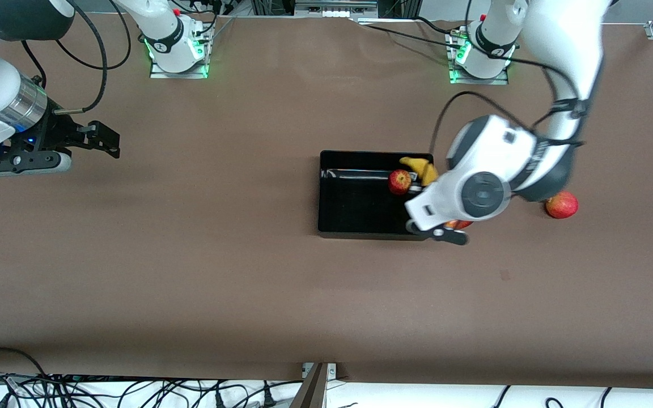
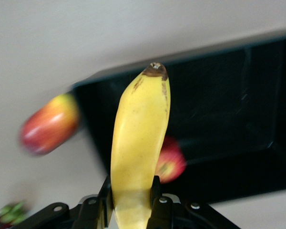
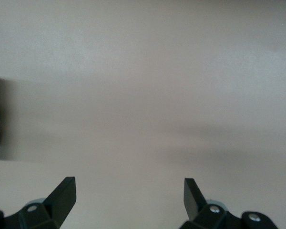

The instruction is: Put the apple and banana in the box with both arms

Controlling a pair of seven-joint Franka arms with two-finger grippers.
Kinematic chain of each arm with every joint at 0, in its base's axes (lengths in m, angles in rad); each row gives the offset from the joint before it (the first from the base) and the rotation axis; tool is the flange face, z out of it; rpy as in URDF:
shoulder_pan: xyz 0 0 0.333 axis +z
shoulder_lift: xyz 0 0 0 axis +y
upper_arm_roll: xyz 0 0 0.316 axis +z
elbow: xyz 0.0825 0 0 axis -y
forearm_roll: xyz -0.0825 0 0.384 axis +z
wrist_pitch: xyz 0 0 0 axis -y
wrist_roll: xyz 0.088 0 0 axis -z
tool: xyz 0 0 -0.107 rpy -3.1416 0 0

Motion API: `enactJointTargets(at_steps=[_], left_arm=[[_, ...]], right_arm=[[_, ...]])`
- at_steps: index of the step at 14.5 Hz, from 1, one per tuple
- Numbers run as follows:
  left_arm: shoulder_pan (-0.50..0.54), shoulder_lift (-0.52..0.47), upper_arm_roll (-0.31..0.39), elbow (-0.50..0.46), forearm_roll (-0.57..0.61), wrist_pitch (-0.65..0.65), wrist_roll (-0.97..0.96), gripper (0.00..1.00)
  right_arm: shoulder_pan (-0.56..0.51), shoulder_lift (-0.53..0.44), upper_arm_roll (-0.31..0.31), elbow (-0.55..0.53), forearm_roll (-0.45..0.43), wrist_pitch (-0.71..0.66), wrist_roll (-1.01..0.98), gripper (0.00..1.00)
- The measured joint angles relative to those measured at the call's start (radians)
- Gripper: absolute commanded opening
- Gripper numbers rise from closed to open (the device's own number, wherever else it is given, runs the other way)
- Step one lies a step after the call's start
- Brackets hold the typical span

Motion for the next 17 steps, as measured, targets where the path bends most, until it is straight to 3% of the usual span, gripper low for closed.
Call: enactJointTargets(at_steps=[4,5,7,12,17], left_arm=[[-0.127,0.118,0.003,-0.007,0.0,0.143,-0.132,0.0],[-0.146,0.142,0.006,-0.012,0.0,0.18,-0.148,0.06],[-0.159,0.175,0.011,-0.023,0.0,0.229,-0.162,1.0],[-0.149,0.162,0.019,-0.017,0.0,0.211,-0.232,1.0],[-0.033,-0.038,0.036,0.022,0.001,-0.01,-0.241,1.0]], right_arm=[[0.0,0.0,0.0,0.0,0.0,0.0,0.0,1.0],[0.0,0.0,0.0,0.0,0.0,0.0,0.0,1.0],[0.0,0.0,0.0,0.0,0.0,0.0,0.0,1.0],[0.0,0.0,0.0,0.0,0.0,0.0,0.0,1.0],[0.0,0.0,0.0,0.0,0.0,0.001,0.0,1.0]])
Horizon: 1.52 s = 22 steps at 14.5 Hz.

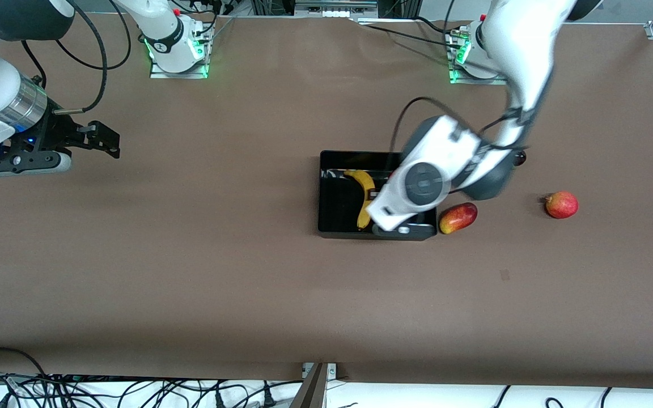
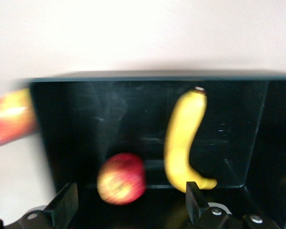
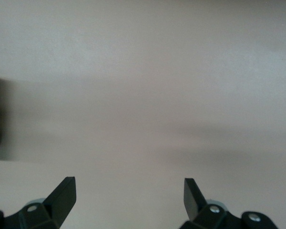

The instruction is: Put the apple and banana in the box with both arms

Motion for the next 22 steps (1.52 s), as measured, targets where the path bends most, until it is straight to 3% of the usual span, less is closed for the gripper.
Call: enactJointTargets(at_steps=[6,11,18,22], left_arm=[[0.241,-0.217,0.01,-0.001,0.006,-0.167,0.292,1.0],[0.263,-0.392,0.162,-0.052,0.006,-0.184,0.466,1.0],[0.263,-0.603,0.214,-0.313,0.005,-0.092,0.471,1.0],[0.253,-0.62,0.217,-0.35,0.005,-0.076,0.471,1.0]], right_arm=[[0.0,0.0,-0.001,0.0,0.0,0.0,0.0,1.0],[0.0,0.0,-0.001,0.0,0.0,0.001,0.0,1.0],[0.0,0.0,-0.001,0.0,0.0,0.001,0.0,1.0],[0.0,0.0,-0.001,0.0,0.0,0.001,0.0,1.0]])
